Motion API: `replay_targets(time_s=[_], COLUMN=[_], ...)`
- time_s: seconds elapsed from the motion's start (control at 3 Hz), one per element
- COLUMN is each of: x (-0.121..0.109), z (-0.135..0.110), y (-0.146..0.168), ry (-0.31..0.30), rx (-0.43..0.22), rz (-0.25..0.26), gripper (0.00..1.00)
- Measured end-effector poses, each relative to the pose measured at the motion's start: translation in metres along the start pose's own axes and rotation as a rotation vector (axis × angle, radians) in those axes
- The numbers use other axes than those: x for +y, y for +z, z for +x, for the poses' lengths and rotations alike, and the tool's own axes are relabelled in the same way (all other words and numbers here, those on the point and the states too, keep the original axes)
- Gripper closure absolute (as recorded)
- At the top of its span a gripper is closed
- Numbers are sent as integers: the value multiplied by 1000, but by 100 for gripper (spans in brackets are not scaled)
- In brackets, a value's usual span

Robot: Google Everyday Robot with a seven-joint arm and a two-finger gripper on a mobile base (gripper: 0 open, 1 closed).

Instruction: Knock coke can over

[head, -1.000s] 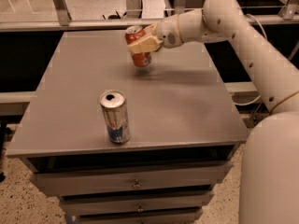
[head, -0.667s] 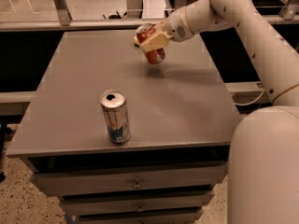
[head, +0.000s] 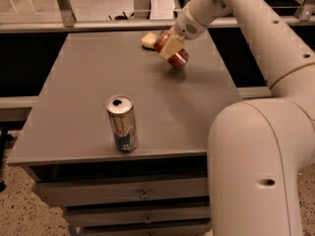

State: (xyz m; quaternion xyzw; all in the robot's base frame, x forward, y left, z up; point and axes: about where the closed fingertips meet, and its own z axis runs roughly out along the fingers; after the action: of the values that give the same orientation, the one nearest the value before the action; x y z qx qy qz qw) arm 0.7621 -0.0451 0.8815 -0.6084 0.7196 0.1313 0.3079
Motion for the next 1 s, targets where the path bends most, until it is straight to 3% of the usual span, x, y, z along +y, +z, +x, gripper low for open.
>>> replay_targets(time_s=[0.33,1.0], x=[-3,-5], z=[1,-9], y=[7,19], ry=[-41,-72], rx=[78,65], rz=[-5,-31], gripper=[82,35])
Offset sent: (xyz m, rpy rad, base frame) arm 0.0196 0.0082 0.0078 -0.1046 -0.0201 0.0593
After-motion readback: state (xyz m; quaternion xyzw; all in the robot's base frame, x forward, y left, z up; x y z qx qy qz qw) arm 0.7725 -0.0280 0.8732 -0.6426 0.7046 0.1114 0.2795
